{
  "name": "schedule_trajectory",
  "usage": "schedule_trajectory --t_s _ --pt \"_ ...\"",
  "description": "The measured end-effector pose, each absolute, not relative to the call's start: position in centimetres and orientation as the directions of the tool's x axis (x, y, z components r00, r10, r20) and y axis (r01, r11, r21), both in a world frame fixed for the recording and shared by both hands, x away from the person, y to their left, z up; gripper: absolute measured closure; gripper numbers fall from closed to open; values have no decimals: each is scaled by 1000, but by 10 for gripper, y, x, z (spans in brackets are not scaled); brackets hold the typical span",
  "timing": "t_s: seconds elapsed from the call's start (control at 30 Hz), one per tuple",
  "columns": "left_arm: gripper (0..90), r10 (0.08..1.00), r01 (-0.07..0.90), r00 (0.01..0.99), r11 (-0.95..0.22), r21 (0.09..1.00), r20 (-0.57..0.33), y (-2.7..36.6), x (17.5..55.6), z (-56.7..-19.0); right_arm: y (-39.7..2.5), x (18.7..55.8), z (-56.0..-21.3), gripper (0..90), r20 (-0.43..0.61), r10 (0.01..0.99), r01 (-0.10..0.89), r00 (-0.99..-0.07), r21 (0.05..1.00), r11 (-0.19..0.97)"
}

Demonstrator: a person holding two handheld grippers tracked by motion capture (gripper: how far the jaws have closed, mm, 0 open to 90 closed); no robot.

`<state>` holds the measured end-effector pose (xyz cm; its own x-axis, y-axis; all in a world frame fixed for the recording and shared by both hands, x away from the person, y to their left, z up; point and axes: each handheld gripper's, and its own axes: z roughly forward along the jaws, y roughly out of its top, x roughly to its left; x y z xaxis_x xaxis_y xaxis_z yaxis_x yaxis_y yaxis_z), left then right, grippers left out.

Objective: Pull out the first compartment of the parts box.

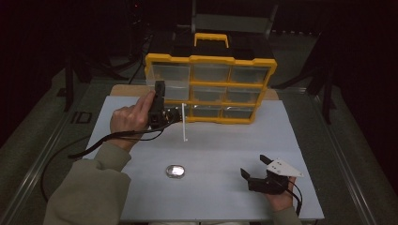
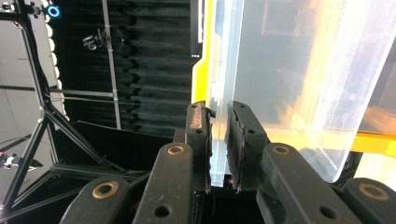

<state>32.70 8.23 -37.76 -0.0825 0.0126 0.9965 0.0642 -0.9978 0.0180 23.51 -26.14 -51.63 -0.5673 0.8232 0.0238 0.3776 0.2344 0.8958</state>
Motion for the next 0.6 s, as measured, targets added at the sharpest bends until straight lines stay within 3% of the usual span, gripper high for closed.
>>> schedule_trajectory --t_s 0.6 --pt "805 20 59 -96 -998 26 995 83 322 -381 -261 235 -516 84 22 821 376 -571 896 237"
